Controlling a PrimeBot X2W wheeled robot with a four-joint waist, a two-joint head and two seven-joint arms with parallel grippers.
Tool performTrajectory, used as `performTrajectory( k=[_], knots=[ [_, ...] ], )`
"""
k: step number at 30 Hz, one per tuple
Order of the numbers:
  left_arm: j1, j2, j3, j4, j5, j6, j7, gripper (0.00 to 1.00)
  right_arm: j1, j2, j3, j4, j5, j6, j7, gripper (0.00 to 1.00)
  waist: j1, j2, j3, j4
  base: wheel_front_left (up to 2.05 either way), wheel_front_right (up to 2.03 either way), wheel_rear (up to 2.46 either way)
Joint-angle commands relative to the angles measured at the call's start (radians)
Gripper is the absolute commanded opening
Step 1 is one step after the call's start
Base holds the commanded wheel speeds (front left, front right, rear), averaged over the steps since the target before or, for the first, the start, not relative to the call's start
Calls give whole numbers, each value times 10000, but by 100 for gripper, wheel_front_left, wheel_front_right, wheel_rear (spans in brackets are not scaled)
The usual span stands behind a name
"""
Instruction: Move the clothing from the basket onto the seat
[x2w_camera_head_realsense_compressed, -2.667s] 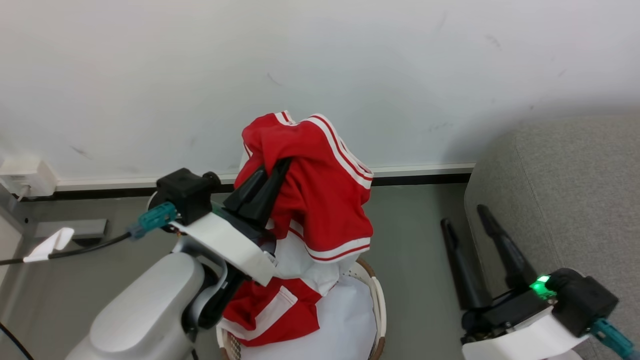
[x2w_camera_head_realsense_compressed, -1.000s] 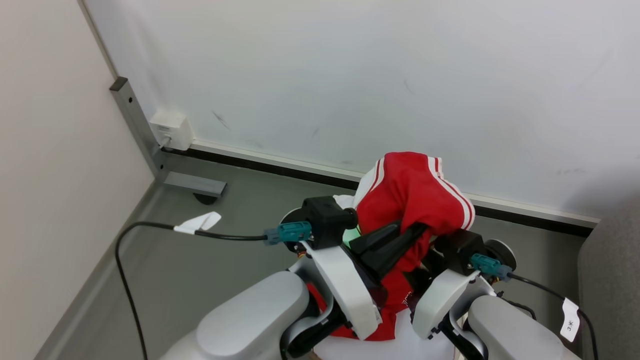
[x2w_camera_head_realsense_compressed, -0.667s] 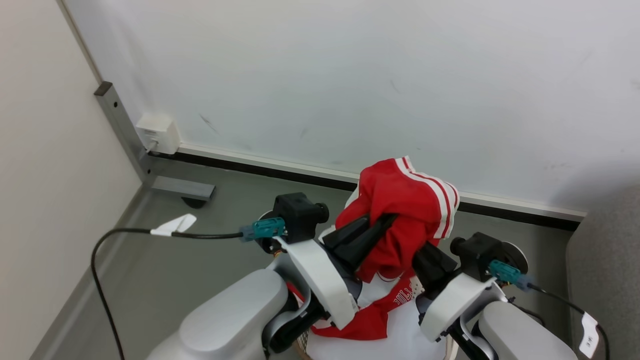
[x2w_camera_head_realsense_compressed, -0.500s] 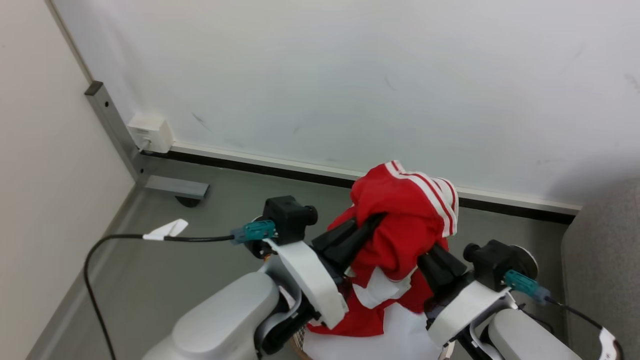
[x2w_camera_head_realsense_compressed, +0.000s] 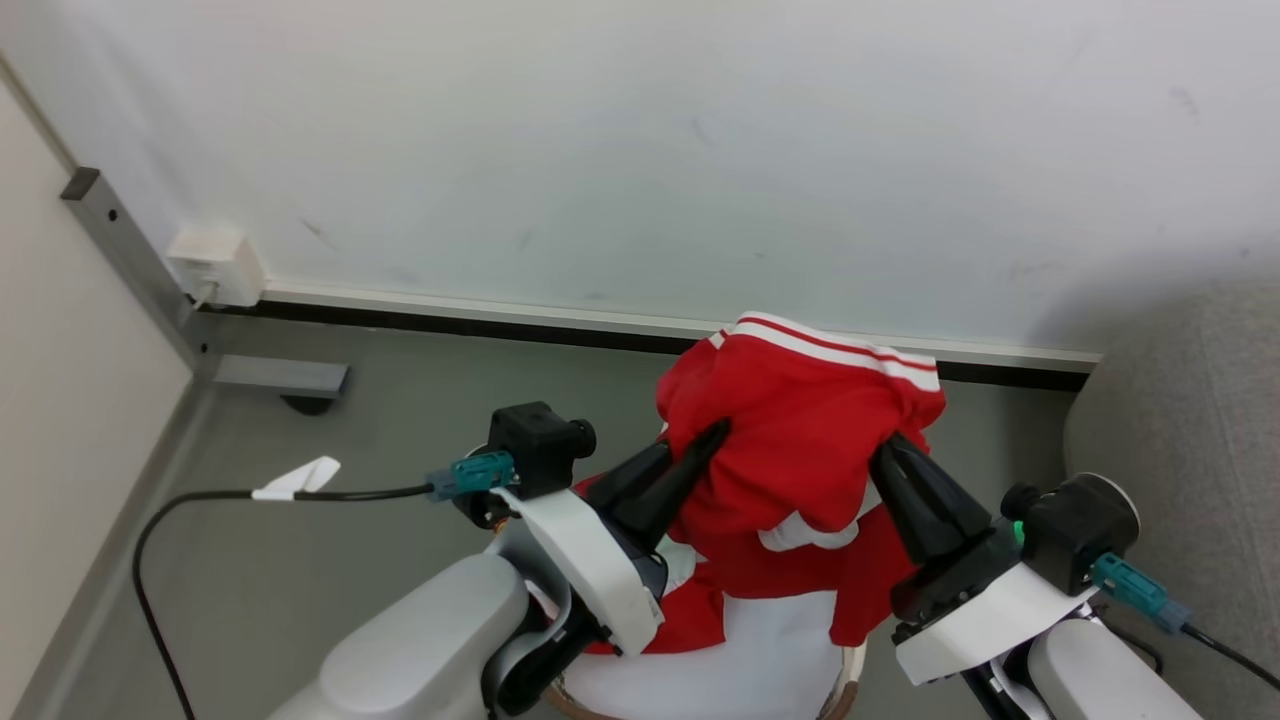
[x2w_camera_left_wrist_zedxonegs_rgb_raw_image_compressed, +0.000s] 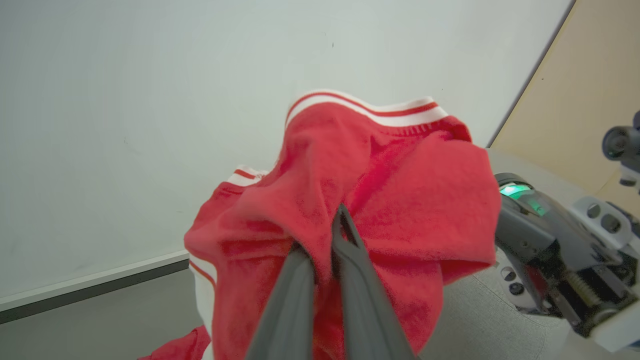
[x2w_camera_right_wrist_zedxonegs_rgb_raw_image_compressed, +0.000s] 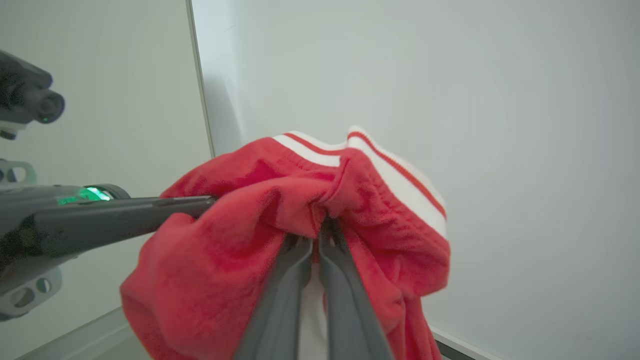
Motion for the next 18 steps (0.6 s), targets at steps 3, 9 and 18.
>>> performTrajectory(
  k=[3,9,18],
  knots=[
    [166,95,-39,-44,89,59,-142,100,129,-50,-360,-316,-231,-22,-1,0,0,0,65,-393,0,0,0],
    [189,142,-67,-167,237,109,-197,100,108,-125,-716,-655,-339,-22,-1,0,0,0,64,-816,0,0,0],
    [264,364,32,-618,739,301,-341,100,189,-284,-1538,-1287,-653,-22,0,0,0,0,89,-1977,0,0,0]
  ],
)
